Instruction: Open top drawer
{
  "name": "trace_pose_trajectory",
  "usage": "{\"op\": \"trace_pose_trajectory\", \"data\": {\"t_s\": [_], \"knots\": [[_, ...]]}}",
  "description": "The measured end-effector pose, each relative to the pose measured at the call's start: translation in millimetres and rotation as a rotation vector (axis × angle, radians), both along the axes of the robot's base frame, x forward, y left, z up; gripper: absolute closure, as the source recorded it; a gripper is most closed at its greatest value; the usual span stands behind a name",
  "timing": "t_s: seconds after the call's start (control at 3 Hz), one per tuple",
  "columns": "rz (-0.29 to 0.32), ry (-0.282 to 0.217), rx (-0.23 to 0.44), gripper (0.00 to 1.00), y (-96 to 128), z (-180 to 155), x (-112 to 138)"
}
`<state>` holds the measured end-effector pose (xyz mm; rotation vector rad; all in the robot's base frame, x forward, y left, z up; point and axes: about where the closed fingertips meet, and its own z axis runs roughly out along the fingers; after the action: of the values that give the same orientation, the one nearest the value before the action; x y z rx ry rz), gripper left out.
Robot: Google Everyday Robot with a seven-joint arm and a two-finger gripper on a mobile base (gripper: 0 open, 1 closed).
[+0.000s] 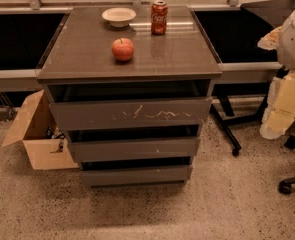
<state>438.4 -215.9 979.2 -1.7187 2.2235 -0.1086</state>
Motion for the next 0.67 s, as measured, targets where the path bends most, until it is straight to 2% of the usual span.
{"op": "trace_pose_trajectory", "data": {"t_s": [0.33, 0.67], "knots": [[0.000, 0.000, 0.000, 0.00, 0, 0, 0], [0.035, -0.008, 0.037, 0.00, 3, -11, 7]]}}
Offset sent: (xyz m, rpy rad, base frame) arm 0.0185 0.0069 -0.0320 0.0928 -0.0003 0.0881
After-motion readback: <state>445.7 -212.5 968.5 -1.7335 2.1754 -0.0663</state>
